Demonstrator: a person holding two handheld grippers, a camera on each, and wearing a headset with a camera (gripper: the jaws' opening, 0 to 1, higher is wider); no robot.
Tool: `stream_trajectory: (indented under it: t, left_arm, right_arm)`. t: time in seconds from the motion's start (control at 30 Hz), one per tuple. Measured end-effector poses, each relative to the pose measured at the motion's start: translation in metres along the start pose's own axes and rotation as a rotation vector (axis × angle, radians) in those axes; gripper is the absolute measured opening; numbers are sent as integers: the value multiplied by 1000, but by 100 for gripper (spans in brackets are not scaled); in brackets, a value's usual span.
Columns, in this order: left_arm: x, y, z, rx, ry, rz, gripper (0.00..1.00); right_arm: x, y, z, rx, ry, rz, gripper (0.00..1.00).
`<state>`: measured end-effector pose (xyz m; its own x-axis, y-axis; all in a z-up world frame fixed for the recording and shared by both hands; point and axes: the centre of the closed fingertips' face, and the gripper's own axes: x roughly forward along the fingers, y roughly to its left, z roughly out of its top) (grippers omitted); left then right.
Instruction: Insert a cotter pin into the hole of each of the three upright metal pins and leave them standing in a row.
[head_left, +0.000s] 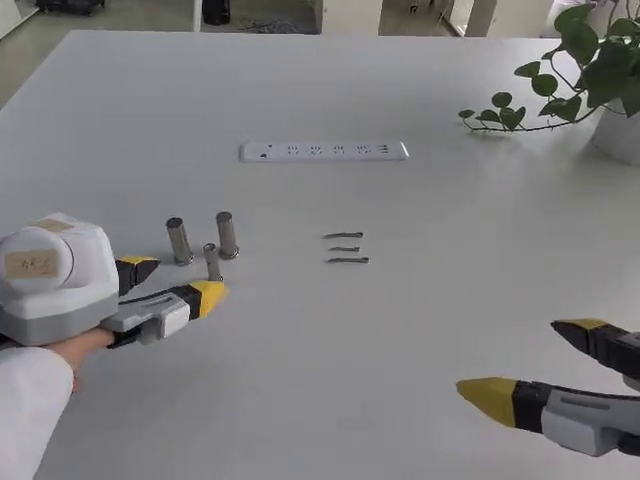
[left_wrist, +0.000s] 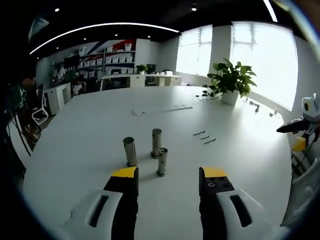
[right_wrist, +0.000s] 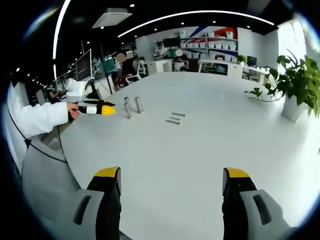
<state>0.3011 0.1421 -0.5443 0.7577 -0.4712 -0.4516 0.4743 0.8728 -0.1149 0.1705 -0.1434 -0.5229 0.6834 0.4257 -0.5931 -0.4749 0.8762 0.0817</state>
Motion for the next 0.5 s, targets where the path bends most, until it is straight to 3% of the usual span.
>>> stream_trajectory:
  t: [0.03, 0.1, 0.5]
  left_arm:
    - [4, 0, 1, -44, -6, -1, 41]
    - [11, -1, 1, -50, -4, -10, 37]
    - [40, -1, -9, -16, 49, 19, 24]
  right_arm:
    - [0, 0, 0, 1, 0, 0, 81]
    - [0, 0, -1, 3, 0, -1, 81]
    - [0, 4, -6, 5, 16, 7, 80]
